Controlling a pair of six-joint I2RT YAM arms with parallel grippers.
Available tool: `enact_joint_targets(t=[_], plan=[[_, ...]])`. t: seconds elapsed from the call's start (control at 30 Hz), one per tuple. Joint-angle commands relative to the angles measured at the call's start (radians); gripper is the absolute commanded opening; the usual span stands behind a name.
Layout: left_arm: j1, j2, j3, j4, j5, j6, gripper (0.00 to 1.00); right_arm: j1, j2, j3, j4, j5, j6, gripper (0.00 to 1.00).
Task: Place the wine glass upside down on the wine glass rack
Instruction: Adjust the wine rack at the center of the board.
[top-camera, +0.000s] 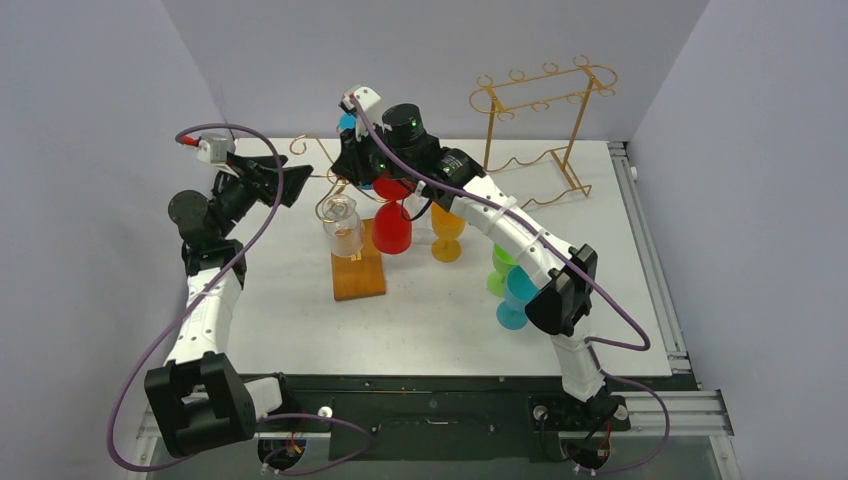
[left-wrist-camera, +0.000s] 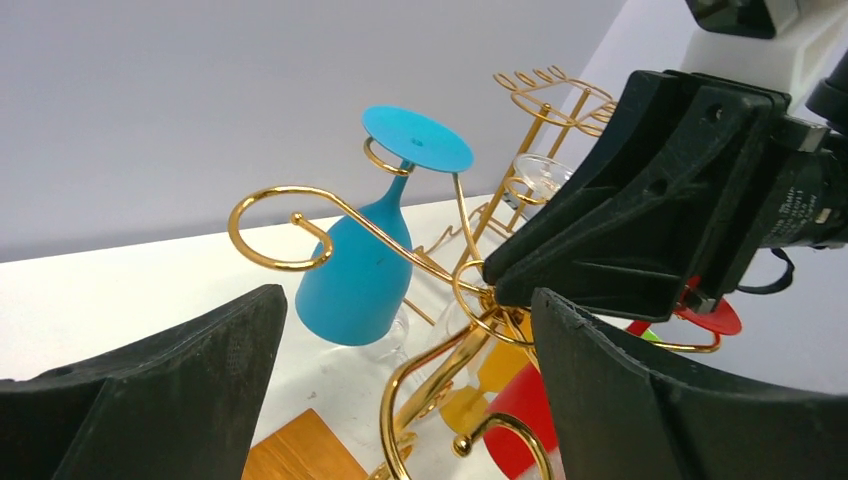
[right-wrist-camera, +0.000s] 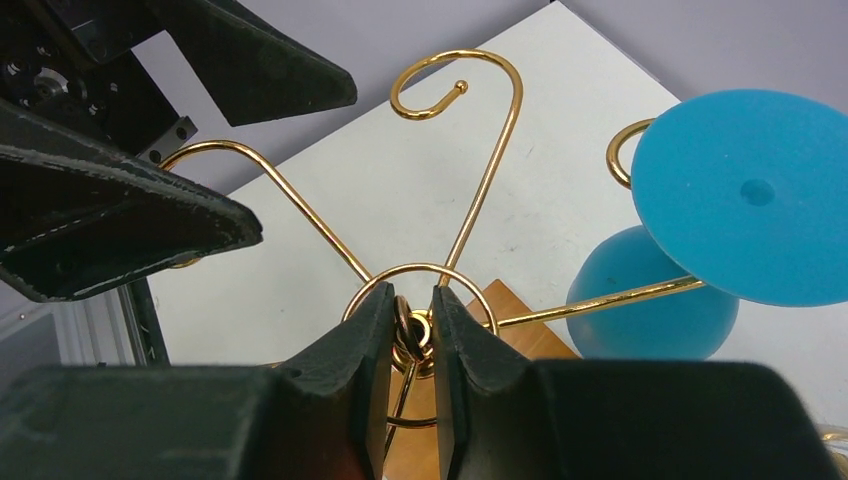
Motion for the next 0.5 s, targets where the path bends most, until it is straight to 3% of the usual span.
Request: enact_joint_targets(t=[0.0, 0.23, 0.47], plan=[[0.0, 0.03, 0.059, -0.015, -0.055, 0.065, 0.87, 0.004, -0.029, 0.017, 0.236, -0.014, 0.024, 0.18], [-0.005, 0.043, 0.057, -0.047, -0.074, 0.116, 0.63, -0.001, -0.031, 0.019, 0.275, -0.026, 0.047, 0.35], [0.004, 0.015, 0.041, -0.069, -0.069, 0.133, 0.59, -0.005, -0.063, 0.012, 0.278, -0.031, 0.071, 0.5]])
